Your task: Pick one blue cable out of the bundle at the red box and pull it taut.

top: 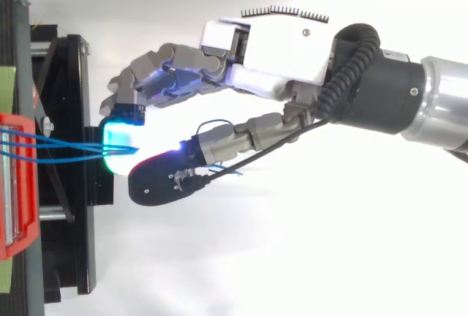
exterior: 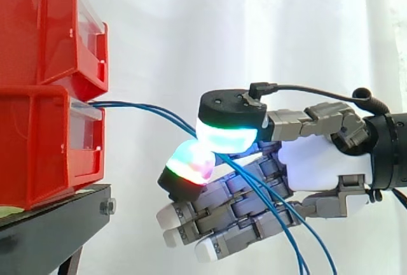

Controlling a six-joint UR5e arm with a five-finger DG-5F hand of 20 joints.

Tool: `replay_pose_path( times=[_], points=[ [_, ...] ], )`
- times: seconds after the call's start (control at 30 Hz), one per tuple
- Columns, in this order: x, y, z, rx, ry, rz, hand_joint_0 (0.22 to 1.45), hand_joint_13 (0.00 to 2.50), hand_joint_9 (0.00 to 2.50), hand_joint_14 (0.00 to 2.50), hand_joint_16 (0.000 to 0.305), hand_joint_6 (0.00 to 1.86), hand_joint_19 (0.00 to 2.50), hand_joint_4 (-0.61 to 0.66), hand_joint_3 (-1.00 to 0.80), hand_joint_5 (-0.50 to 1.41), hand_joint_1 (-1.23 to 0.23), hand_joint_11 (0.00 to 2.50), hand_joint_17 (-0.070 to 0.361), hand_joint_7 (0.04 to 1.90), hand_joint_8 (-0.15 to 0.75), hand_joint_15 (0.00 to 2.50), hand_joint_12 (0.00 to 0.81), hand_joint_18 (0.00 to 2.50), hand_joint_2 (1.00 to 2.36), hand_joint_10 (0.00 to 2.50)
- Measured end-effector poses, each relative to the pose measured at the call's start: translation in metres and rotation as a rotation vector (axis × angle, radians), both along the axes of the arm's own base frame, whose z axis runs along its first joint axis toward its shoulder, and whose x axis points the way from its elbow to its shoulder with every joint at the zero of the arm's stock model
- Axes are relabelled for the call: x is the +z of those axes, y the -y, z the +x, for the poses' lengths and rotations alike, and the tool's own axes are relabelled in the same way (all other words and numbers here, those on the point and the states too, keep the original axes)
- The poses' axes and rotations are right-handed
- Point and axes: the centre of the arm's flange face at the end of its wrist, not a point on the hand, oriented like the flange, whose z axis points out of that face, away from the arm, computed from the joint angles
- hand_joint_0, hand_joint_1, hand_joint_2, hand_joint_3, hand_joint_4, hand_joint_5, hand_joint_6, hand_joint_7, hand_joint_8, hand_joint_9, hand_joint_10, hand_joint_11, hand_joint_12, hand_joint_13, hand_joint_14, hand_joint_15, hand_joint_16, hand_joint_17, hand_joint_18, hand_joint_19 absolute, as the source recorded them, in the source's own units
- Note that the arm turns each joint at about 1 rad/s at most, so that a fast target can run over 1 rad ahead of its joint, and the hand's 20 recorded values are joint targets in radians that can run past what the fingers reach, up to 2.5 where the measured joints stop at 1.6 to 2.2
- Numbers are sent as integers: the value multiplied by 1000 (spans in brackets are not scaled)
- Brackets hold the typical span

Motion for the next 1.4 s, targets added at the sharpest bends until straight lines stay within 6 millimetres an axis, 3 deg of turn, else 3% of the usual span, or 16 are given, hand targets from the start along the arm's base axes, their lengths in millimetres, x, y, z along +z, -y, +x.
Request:
replay_pose_path(
  times=[0.47,0.73,1.13,1.4],
  points=[
    [13,-1,-3,1,-71,-1,653,270,476,0,56,867,145,204,-448,-175,-909,168,127,942,328,39,384,424,1003,4],
    [13,-1,-3,-2,-73,-4,550,261,485,0,58,847,179,218,-500,-164,-791,162,131,957,343,48,392,410,1000,3],
    [13,-1,-3,1,-74,-3,568,256,500,3,58,864,219,216,-237,-157,-612,150,129,1027,351,71,384,372,1015,4],
    [14,-2,-3,2,-73,-3,589,313,537,2,63,880,172,194,-76,-151,-745,166,142,1018,378,59,409,468,1015,3]
  ],
)
